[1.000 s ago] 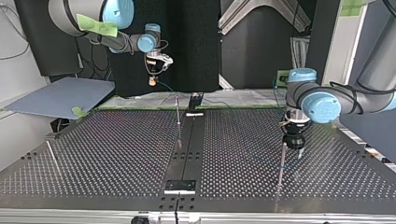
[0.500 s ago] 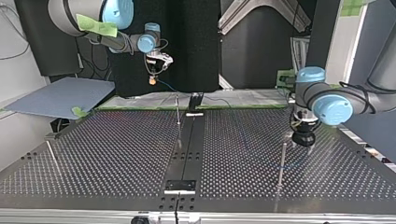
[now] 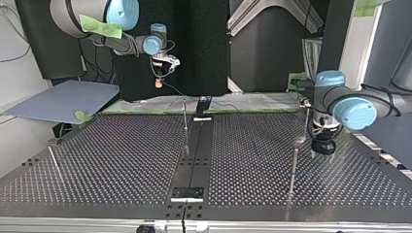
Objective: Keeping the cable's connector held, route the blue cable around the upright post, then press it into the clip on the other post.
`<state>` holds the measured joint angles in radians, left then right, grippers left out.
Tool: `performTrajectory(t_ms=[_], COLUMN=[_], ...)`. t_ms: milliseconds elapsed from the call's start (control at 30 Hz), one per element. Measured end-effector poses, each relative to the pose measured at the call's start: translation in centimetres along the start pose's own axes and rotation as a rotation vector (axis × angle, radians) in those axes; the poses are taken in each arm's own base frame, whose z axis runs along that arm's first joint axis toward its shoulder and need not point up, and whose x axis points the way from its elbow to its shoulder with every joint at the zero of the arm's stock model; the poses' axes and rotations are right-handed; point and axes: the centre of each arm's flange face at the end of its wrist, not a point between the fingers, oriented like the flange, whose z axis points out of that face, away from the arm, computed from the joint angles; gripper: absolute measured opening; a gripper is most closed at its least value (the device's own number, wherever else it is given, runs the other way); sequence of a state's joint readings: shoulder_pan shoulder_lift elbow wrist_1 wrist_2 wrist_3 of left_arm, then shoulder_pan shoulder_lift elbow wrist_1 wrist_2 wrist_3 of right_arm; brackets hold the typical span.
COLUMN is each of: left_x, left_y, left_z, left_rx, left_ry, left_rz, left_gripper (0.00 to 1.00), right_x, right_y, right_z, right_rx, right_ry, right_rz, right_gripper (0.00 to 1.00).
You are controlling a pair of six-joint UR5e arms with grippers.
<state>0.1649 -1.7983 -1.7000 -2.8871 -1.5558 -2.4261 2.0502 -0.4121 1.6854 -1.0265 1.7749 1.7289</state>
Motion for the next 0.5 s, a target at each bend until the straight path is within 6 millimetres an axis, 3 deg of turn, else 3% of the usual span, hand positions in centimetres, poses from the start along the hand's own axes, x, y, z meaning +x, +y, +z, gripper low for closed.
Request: performTrajectory(t_ms=[267, 500], left_x=[-1.4, -1.7], left_y=[-1.9, -2.2], left_z=[-1.5, -2.4], left_rx=[0.074, 0.100], left_ry=[-0.017, -0.029], left_rz=[-0.066, -0.117], left_gripper=[1.00, 1.00], right_x=[0.0, 0.0], right_y=[0.0, 0.0], right_z=[0.0, 0.0], right_rx=[0.001, 0.002], right_ry=[0.001, 0.000], right_rz=[0.000, 0.000], right_gripper=[0.00, 0.00])
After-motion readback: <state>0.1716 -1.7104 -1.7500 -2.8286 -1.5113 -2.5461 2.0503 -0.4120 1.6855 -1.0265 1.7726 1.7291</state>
